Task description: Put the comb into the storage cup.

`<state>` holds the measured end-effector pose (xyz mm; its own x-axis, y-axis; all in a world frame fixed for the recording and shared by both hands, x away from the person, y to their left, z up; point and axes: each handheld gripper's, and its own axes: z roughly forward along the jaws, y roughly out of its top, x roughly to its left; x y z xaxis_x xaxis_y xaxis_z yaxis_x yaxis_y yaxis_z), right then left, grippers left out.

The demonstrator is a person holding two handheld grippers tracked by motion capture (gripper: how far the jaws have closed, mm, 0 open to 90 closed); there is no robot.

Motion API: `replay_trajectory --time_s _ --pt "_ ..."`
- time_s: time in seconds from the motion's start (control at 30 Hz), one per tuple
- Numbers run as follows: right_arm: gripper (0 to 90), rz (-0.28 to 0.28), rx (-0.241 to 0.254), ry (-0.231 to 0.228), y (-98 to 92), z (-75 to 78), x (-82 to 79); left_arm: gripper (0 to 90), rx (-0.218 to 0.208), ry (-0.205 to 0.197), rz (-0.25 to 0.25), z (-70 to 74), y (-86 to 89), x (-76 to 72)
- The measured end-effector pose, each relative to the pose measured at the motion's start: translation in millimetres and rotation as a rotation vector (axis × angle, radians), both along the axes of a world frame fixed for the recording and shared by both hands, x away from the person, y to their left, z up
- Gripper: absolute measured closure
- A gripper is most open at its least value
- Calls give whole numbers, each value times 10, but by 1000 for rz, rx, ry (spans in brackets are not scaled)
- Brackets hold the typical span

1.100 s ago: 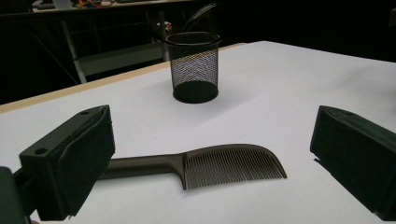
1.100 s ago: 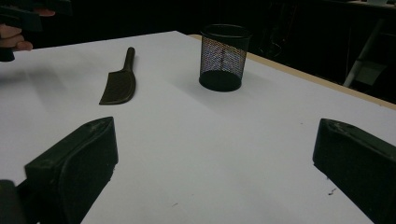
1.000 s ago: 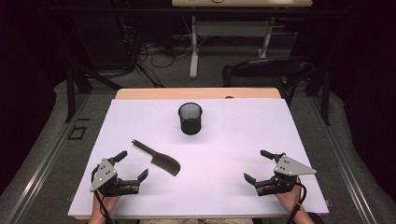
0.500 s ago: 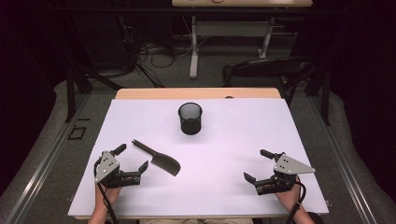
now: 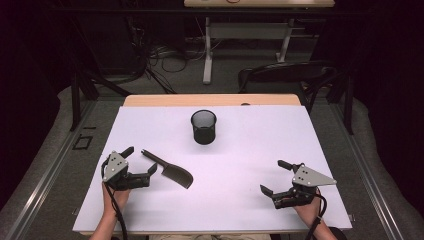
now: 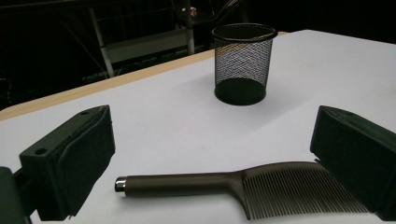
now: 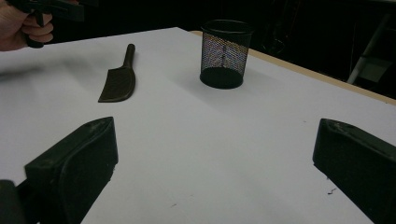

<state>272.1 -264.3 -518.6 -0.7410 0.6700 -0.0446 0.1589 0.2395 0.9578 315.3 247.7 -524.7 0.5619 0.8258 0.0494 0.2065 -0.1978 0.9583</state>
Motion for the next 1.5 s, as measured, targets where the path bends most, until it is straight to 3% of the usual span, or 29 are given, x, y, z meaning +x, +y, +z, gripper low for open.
replay_trajectory --time_s 0.3,1.13,1.4,1.5 --pt "0 0 -4 3 6 -6 13 0 7 9 12 24 18 126" --pt "0 6 -6 6 17 -11 27 0 74 52 60 37 8 436" --pt "0 6 -8 7 18 -12 28 0 118 70 65 21 -37 511" --pt "0 7 -11 9 20 -11 28 0 115 76 73 35 -41 551"
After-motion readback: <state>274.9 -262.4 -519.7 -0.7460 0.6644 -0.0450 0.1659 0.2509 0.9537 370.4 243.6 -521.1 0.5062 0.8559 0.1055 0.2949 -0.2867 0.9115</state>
